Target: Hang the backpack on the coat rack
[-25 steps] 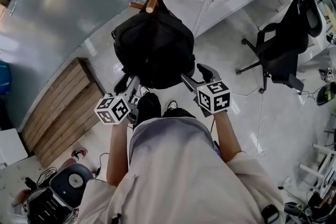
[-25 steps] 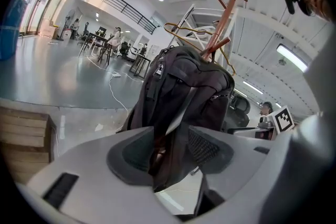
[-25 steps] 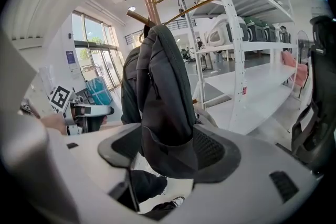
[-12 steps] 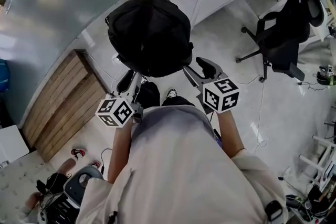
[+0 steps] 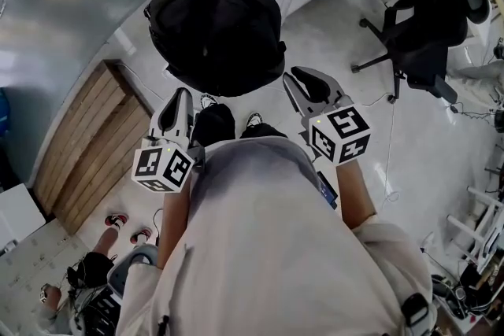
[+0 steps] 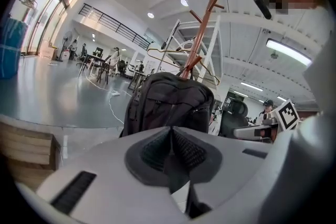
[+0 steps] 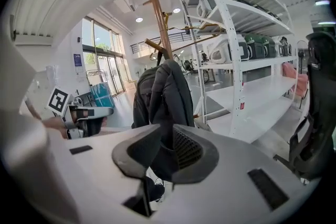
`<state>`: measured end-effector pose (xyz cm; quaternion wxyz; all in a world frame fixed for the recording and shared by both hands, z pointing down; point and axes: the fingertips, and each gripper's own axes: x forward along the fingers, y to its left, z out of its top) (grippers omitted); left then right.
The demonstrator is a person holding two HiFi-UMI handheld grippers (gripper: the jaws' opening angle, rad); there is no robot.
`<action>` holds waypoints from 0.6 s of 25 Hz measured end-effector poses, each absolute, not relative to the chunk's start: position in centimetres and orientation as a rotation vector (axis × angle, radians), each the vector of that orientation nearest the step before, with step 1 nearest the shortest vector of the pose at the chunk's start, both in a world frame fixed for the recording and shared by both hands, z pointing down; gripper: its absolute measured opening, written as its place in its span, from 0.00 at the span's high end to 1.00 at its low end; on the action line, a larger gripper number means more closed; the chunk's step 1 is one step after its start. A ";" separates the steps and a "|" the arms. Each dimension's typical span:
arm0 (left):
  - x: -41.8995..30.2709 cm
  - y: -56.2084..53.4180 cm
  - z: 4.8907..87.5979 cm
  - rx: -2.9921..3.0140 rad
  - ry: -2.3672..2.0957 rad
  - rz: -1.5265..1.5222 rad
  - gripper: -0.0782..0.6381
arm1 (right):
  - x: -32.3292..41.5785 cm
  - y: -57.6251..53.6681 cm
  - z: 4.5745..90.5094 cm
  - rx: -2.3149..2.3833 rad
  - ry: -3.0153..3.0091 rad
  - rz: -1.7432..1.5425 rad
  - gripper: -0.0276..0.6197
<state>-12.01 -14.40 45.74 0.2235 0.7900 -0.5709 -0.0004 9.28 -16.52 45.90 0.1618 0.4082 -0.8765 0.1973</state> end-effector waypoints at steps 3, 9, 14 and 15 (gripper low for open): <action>-12.2 -14.7 44.7 2.210 -1.600 0.003 0.88 | 9.2 -16.5 45.8 1.145 -2.471 0.511 0.86; -12.0 -15.1 44.2 2.244 -1.611 0.048 0.88 | 9.0 -17.1 44.8 1.157 -2.477 0.478 0.92; -11.9 -15.4 43.5 2.264 -1.615 0.049 0.88 | 8.6 -17.2 44.4 1.156 -2.482 0.476 0.94; -11.8 -15.5 43.4 2.272 -1.617 0.057 0.88 | 8.5 -17.1 44.5 1.148 -2.479 0.475 0.94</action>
